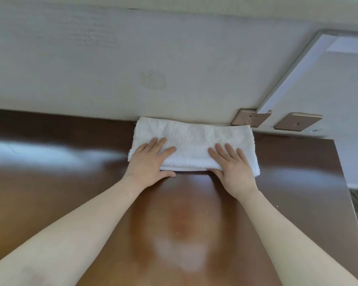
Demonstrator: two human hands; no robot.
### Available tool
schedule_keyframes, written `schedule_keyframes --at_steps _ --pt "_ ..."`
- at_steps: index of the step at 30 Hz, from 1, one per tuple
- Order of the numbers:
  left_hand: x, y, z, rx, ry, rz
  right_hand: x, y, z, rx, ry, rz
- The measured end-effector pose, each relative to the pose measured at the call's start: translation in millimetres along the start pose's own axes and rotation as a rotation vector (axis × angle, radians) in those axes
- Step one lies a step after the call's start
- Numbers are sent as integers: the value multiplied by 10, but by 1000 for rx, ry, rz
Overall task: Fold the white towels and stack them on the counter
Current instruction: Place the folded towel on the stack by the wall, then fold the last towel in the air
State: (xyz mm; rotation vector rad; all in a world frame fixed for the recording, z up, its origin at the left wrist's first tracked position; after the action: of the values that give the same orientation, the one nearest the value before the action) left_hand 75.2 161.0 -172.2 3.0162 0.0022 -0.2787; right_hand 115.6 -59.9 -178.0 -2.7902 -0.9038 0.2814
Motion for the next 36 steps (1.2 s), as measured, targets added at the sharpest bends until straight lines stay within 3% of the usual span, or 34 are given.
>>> schedule_keyframes --at_steps 5,12,17,21,30,36 --pt "-16 73 -238 -67 180 25 57 -6 -172 63 -73 -32" --pt "-149 43 -366 -84 -60 -98 -207 -74 -548 216 -177 -70" --pt "-380 127 -731 21 -4 -103 -406 -192 -788 163 -231 -101" --pt "-686 68 -1023 -57 -32 -197 -452 -419 -1087 184 -216 -166" --pt "-1837 -428 -1892 -113 79 -363 -581 -1571 -1869 91 -204 -385" --pt "-2711 -1173 -2221 -125 177 -427 -598 -2718 -2045 57 -190 -473"
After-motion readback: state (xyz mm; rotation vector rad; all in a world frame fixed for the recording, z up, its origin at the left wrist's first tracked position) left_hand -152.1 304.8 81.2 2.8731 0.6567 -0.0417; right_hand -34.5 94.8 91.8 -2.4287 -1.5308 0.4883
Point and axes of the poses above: each hand's wrist, its own x-axis towards the middle knuckle, its own z-axis out of the palm, y = z × x, the point moved 9 cm from there along x, towards the middle knuckle, and after that the axes turned 7 degrees about -z, right-handed, at the moved point
